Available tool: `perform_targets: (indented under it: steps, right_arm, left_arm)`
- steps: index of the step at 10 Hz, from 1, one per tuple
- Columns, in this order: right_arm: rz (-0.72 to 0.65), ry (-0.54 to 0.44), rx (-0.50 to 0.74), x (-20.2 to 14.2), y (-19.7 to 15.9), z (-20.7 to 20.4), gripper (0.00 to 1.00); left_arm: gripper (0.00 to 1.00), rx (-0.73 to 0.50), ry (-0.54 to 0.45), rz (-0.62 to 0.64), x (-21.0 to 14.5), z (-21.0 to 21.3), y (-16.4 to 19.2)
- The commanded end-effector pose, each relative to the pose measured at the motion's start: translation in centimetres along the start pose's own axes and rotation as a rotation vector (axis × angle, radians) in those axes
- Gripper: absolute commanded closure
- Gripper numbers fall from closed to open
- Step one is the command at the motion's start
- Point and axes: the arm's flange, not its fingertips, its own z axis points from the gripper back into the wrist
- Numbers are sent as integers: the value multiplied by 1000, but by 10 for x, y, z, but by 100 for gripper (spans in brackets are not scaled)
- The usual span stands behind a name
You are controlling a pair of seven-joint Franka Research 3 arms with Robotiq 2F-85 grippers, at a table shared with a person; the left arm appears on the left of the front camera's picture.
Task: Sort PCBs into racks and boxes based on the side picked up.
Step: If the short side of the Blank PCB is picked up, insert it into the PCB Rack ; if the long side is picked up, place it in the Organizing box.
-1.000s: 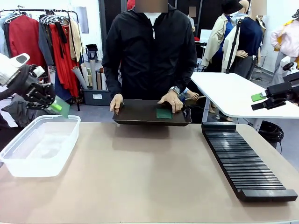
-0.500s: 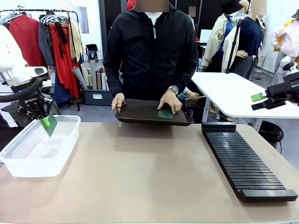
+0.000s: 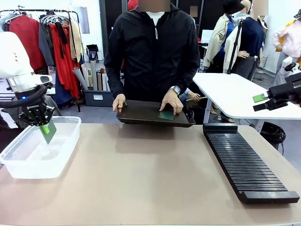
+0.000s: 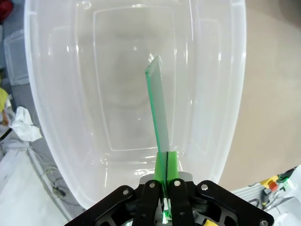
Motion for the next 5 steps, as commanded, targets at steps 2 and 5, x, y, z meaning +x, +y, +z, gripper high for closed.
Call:
perform_targets:
  steps: [2, 5]
  right_arm:
    - [5, 0, 2, 1, 2, -1, 0]
    - [5, 0, 2, 1, 2, -1, 0]
  left_arm:
    - [100, -62, 15, -60, 3, -31, 10]
    - [100, -90, 20, -97, 2, -52, 12]
